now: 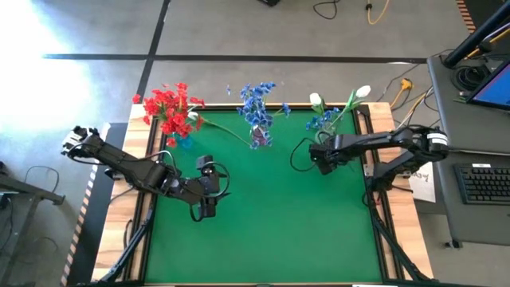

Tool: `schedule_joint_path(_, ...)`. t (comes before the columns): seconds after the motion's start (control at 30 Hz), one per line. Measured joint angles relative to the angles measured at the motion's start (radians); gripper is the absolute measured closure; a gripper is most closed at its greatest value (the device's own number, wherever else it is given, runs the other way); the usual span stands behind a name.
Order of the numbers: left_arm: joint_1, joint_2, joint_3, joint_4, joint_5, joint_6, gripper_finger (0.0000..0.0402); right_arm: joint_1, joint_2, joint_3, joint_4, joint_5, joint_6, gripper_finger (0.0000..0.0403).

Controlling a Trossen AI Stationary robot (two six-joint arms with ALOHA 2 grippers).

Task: Sort flowers into vase by color
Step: Put the blue flowers into the purple vase

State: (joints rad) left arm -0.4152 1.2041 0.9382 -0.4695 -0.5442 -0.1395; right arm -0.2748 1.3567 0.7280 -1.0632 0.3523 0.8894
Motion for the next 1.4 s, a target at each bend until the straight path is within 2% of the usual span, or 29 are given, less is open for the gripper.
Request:
schedule_joint_path(0.33,0.0,0.0,0.0,-0.003,-0.012,0.0,0.0164,-0.106,0.0,-0.016,0.008,0.015,-0.14,0.0174)
schedule_joint_path(0.5,0.0,0.0,0.0,-0.004,-0.049,0.0,0.0164,-0.121,0.0,-0.042,0.045,0.007,-0.172,0.0177)
schedule_joint_path(0.87,0.0,0.0,0.0,-0.004,-0.05,0.003,0.0164,-0.132,0.0,-0.091,0.126,-0.019,-0.202,0.018)
schedule_joint_path(1.4,0.0,0.0,0.0,-0.004,-0.05,0.0,0.0164,-0.197,-0.001,-0.106,0.161,-0.044,-0.272,0.0296)
